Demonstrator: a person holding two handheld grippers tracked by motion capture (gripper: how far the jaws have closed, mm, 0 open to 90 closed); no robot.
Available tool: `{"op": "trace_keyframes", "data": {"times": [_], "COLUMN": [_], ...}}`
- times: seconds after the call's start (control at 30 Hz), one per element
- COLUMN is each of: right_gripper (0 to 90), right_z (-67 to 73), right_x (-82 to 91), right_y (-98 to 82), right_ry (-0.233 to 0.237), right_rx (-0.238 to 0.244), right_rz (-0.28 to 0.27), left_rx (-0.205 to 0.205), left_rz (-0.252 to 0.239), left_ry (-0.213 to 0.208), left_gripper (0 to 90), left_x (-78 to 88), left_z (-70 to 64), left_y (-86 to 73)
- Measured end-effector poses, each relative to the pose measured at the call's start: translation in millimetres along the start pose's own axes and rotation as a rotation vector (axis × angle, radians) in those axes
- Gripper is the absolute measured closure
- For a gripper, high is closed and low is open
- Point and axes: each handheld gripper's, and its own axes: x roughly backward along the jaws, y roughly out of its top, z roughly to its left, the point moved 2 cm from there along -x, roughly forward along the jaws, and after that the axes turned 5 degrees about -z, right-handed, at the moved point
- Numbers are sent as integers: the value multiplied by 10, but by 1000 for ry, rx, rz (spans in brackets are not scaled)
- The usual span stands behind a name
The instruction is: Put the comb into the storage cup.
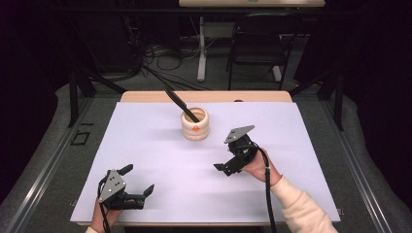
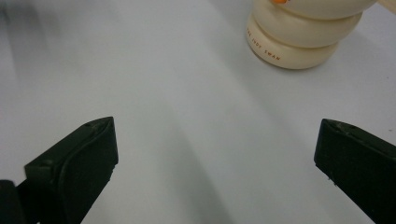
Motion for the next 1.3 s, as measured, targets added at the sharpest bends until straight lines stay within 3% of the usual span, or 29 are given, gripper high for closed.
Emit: {"op": "trace_keyframes", "data": {"times": [0.27,0.5,1.3], "right_gripper": [0,0,0], "right_z": [65,93,178], "right_x": [51,142,446], "right_y": [-152,-285,-830], "right_ry": [2,-15,-87], "right_rx": [-1,-9,-65], "right_rz": [42,45,-3], "left_rx": [-2,-4,-2], "left_rz": [1,-3,1], "left_ry": [0,0,-1], "left_gripper": [4,4,3], "left_x": [-1,6,-1], "left_z": [1,-1,-2], "left_y": [1,5,1]}}
